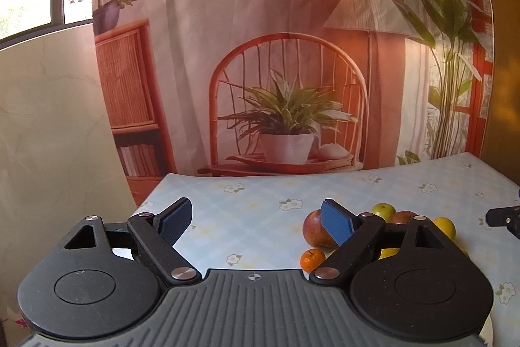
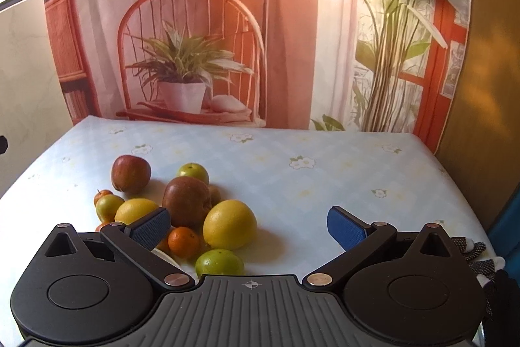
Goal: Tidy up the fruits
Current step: 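Grasp the green lime with the right gripper while the left gripper grasps a tangerine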
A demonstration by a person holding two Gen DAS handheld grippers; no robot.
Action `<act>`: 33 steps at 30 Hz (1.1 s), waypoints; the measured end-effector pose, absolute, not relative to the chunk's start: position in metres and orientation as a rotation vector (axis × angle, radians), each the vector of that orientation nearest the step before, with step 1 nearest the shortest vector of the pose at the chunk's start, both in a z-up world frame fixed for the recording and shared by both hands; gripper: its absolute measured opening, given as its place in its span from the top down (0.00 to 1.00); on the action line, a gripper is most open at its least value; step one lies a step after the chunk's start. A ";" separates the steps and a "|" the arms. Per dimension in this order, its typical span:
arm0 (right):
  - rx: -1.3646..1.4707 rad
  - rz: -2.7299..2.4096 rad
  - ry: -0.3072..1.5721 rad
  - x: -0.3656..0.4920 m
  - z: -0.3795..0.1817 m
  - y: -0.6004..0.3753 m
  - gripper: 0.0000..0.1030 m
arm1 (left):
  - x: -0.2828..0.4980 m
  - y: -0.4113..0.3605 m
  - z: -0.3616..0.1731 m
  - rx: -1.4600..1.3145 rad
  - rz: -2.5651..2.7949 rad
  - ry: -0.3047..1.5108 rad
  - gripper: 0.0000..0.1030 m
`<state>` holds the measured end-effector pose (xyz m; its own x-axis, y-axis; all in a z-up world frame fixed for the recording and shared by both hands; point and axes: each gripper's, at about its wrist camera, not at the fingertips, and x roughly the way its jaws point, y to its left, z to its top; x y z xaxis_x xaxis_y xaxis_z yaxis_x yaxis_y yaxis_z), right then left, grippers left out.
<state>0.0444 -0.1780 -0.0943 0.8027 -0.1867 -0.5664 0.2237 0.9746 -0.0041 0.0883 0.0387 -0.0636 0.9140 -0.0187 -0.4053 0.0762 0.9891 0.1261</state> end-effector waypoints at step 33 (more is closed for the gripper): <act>0.291 -0.097 0.748 0.082 -0.164 -0.189 0.54 | 0.155 0.059 -0.134 0.011 -0.156 0.698 0.22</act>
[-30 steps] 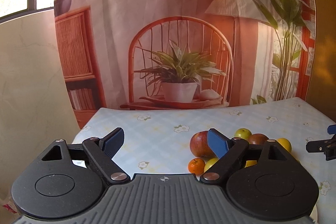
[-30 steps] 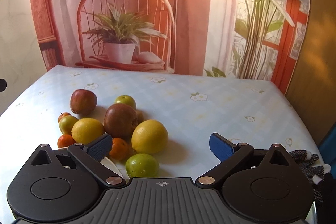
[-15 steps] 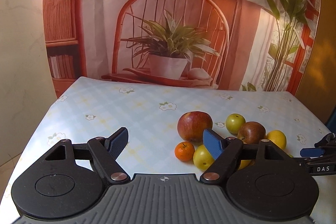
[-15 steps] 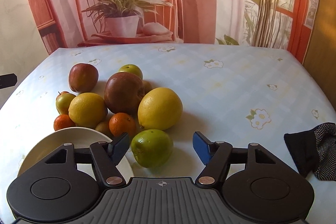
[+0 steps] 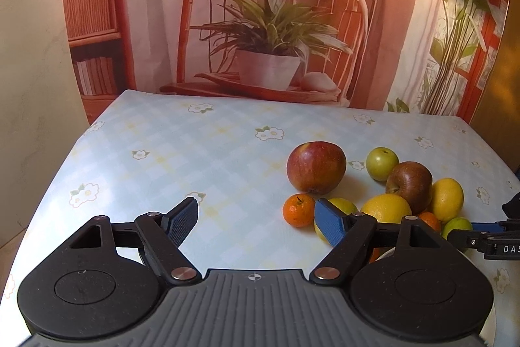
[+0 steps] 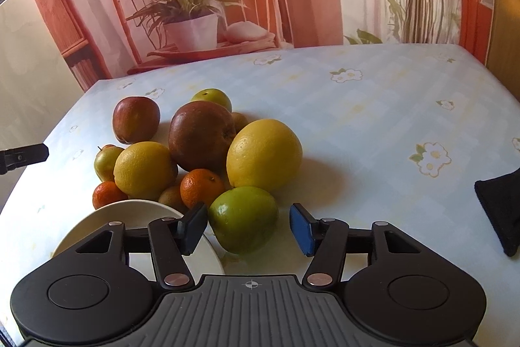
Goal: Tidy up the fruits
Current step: 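Grasp the green lime with the right gripper while the left gripper grasps a tangerine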
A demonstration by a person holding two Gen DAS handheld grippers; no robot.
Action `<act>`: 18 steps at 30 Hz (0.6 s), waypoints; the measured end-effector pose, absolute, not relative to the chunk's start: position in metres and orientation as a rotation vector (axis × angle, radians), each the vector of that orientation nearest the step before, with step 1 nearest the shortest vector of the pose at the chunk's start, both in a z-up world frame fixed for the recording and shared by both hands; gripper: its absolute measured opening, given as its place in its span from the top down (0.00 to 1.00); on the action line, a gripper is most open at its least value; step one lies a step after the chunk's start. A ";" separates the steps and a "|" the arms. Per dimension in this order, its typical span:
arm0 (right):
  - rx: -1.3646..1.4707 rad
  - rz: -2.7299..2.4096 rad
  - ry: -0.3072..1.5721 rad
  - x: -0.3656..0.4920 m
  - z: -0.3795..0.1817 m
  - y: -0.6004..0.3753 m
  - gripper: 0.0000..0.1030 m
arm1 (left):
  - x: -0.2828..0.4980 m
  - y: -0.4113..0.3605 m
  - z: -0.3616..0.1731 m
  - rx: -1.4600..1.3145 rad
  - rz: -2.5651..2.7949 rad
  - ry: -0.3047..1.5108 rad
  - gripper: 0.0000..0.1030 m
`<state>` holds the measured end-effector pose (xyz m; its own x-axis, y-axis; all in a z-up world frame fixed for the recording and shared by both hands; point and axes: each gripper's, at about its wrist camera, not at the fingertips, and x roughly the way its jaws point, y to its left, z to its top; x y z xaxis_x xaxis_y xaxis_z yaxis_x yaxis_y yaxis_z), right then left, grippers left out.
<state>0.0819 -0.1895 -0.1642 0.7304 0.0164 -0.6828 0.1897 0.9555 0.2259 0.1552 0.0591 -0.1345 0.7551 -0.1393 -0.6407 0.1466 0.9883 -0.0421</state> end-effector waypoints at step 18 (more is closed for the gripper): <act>0.271 -0.168 0.716 0.070 -0.162 -0.195 0.57 | 0.230 0.070 -0.182 -0.406 -0.173 0.896 0.53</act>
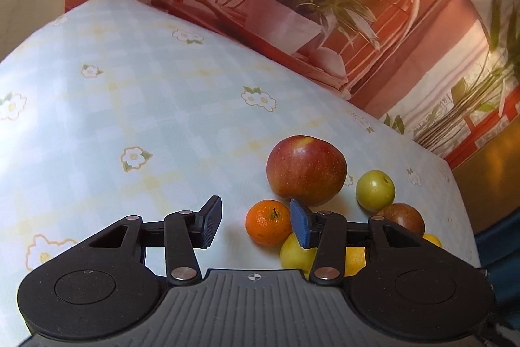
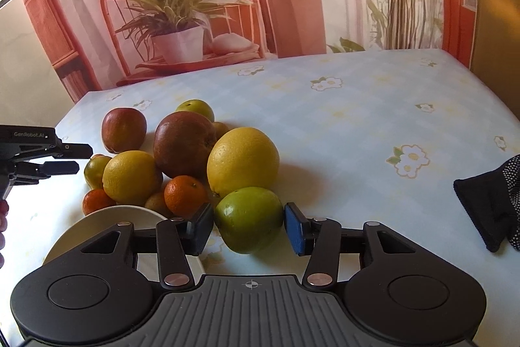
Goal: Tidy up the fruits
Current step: 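Grasp the green lime with the right gripper while the left gripper grasps a tangerine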
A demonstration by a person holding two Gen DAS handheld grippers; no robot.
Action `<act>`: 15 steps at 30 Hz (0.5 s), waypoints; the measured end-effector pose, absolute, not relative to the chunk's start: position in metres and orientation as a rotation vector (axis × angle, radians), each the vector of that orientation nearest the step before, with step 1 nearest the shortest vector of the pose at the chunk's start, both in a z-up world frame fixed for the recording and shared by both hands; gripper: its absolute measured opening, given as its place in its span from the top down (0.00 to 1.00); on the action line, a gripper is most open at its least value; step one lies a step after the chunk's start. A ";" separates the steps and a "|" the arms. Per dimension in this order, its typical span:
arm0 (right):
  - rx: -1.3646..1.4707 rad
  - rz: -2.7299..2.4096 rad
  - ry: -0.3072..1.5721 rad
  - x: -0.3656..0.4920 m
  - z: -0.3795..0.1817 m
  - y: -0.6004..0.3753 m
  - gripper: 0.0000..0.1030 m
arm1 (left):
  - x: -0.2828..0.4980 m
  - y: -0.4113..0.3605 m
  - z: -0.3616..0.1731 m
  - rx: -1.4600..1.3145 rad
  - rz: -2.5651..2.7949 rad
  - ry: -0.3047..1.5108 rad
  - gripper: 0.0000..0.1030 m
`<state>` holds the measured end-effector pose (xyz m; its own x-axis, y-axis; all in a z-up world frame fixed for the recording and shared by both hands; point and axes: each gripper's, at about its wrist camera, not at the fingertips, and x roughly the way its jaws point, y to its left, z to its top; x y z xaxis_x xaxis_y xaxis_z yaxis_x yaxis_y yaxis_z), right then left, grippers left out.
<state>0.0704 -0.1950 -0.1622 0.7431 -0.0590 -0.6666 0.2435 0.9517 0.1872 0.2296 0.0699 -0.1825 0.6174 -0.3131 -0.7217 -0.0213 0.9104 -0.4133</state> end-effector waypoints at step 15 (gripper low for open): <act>0.270 -0.171 0.718 0.071 -0.164 -0.195 0.57 | 0.240 0.061 -0.195 -0.442 -0.190 0.916 0.66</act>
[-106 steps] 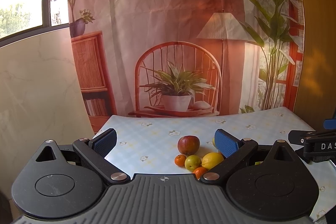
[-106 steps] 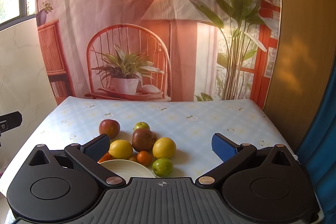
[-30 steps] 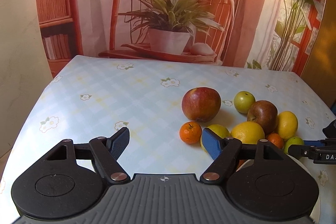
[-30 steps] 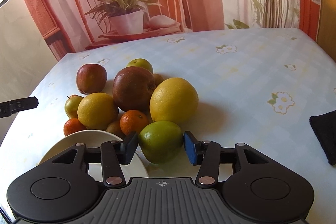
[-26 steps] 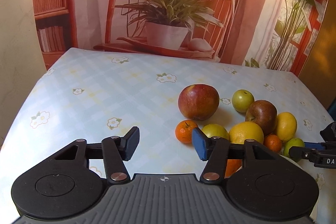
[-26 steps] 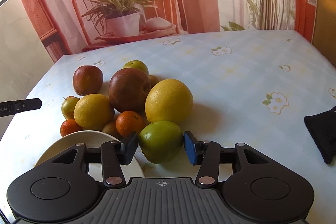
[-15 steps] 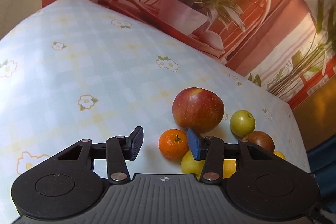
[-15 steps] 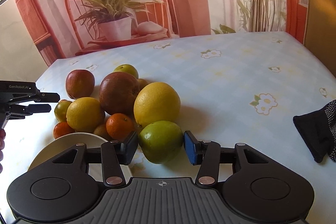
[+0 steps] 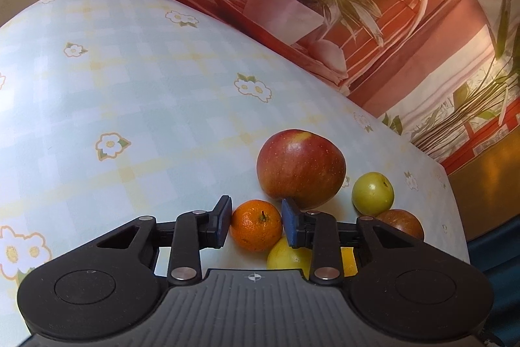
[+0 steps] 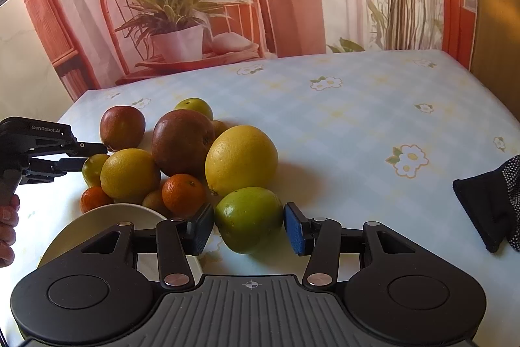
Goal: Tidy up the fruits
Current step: 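Grasp the green lime with the right gripper while the left gripper grasps a tangerine, then lower the tangerine into the white plate with the left gripper while the right gripper places the lime there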
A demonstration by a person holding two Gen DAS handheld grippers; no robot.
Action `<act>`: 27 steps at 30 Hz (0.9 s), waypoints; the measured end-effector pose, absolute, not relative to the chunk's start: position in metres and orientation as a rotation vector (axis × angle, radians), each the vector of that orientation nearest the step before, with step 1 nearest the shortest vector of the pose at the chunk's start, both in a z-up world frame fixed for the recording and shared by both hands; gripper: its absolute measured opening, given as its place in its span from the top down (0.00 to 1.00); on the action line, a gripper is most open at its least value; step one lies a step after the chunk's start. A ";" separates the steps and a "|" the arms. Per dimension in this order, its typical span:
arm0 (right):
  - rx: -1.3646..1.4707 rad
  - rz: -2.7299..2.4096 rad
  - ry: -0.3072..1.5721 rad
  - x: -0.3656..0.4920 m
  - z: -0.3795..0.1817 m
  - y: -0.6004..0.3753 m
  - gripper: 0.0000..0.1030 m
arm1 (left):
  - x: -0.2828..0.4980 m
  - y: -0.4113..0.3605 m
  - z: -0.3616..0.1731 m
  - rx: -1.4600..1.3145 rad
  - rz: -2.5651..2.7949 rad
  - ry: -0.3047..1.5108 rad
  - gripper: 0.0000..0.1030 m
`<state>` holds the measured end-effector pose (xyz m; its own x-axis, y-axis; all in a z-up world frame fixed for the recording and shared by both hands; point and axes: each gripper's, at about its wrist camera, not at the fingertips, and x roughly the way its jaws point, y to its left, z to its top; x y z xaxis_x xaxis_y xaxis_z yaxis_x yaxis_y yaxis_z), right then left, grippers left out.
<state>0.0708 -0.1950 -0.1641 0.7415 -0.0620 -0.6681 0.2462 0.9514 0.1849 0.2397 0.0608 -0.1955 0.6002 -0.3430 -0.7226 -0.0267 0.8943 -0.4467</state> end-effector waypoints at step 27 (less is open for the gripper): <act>0.182 -0.060 0.683 0.039 -0.140 -0.146 0.57 | 0.118 0.042 -0.137 -0.138 -0.410 0.747 0.66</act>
<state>0.0392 -0.1465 -0.1402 0.7744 0.0045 -0.6327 0.1146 0.9824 0.1472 0.1178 0.0419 -0.1374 0.6589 -0.4092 -0.6312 0.3124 0.9122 -0.2652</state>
